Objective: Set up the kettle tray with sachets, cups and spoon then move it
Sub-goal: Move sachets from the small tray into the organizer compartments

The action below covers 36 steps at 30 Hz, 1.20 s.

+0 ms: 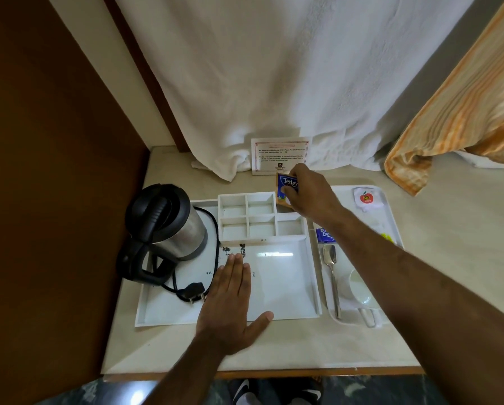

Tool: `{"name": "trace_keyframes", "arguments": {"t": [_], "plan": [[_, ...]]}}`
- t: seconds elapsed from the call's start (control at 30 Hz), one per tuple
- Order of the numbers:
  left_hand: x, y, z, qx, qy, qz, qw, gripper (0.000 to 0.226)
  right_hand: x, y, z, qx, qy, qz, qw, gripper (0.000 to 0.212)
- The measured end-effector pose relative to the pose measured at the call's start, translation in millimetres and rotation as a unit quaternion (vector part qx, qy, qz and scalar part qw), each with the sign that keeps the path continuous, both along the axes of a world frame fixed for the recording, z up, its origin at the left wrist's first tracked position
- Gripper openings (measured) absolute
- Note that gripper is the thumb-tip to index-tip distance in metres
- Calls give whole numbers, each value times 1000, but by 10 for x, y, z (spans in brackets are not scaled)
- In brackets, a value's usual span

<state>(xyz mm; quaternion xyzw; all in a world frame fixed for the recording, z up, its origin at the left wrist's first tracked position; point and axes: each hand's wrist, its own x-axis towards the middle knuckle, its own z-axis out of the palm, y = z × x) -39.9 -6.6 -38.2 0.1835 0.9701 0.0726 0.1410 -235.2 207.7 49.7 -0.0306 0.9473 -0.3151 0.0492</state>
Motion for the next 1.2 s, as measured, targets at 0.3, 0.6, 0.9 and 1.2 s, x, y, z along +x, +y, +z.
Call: {"name": "trace_keyframes", "arguments": {"t": [0.3, 0.6, 0.9, 1.2], "plan": [[3, 6, 1, -1, -3, 3, 1000, 101, 27, 35, 45, 37, -50, 99, 993, 31], [1, 0, -23, 2, 14, 2, 1000, 99, 139, 103, -20, 44, 71, 22, 996, 17], [7, 1, -32, 0, 7, 5, 1000, 100, 207, 146, -123, 21, 74, -39, 996, 30], [12, 3, -32, 7, 16, 9, 1000, 99, 171, 145, -68, 107, 108, 36, 988, 36]]}}
